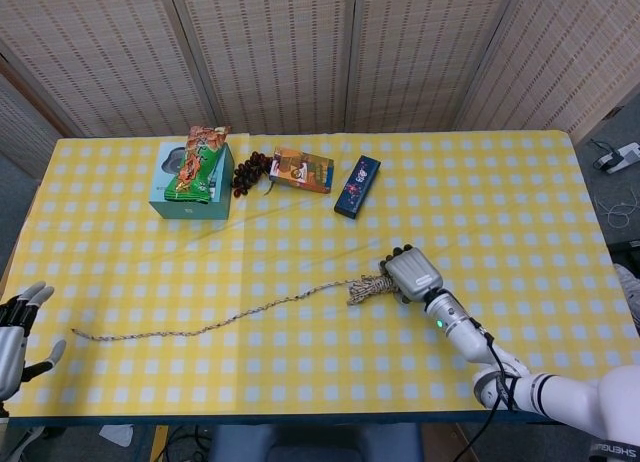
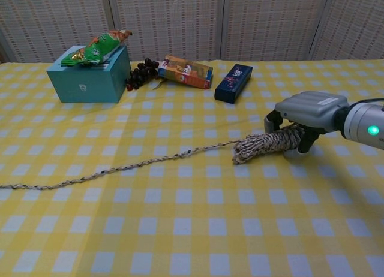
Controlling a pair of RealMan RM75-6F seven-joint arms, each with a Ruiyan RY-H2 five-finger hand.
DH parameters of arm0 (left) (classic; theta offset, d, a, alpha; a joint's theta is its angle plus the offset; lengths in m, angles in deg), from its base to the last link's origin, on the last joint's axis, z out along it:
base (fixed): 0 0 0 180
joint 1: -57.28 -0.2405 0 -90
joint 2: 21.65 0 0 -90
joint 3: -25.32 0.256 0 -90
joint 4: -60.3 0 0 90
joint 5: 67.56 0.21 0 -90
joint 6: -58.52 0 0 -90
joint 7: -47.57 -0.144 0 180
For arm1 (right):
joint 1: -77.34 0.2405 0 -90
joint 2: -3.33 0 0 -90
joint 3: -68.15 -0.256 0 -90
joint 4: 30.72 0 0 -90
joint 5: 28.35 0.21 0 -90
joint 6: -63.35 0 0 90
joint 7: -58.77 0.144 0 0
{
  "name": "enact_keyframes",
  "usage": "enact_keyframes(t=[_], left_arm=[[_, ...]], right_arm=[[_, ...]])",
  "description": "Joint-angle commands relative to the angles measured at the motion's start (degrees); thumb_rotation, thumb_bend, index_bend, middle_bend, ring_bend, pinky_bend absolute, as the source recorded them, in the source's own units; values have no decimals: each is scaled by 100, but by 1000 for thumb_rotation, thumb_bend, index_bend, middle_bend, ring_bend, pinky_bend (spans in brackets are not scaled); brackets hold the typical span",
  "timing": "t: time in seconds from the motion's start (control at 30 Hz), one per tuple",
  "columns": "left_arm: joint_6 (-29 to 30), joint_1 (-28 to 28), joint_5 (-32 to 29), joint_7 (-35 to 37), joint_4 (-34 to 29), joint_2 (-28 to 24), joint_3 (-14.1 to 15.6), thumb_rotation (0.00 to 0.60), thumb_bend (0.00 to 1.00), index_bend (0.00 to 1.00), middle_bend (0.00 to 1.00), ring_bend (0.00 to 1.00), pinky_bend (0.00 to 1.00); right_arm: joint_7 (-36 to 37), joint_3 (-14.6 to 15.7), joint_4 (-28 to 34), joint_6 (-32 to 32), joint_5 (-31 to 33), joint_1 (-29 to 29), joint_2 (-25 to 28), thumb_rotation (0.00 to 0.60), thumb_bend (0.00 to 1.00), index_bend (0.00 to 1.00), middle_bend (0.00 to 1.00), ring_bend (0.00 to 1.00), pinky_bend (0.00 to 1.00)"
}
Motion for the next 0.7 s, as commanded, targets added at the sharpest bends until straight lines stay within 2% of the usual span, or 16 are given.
enact_keyframes(t=[0.03, 0.2, 0.33, 0.47, 0.7], left_arm=[[-7, 3, -1, 5, 11, 3, -2, 600, 298, 183, 127, 146, 158], [-25, 26, 9, 0, 19, 2, -13, 600, 299, 183, 127, 145, 158], [-41, 76, 39, -28, 15, -37, -47, 600, 298, 183, 127, 145, 158], [-102, 197, 69, -42, -4, -144, -139, 600, 298, 183, 127, 145, 158], [-506, 607, 111, 337, 3, -338, -346, 600, 299, 212, 127, 146, 158]], right_arm=[[70, 3, -22, 18, -29, 2, 0, 600, 293, 441, 458, 303, 325], [242, 25, -40, 91, -159, -10, 24, 600, 395, 530, 522, 382, 412], [448, 16, -15, 237, -327, -36, 80, 600, 466, 622, 585, 464, 523], [755, -6, 73, 448, -542, -90, 197, 600, 498, 698, 638, 517, 595], [1251, -13, 286, 800, -878, -199, 429, 600, 516, 756, 675, 570, 645]])
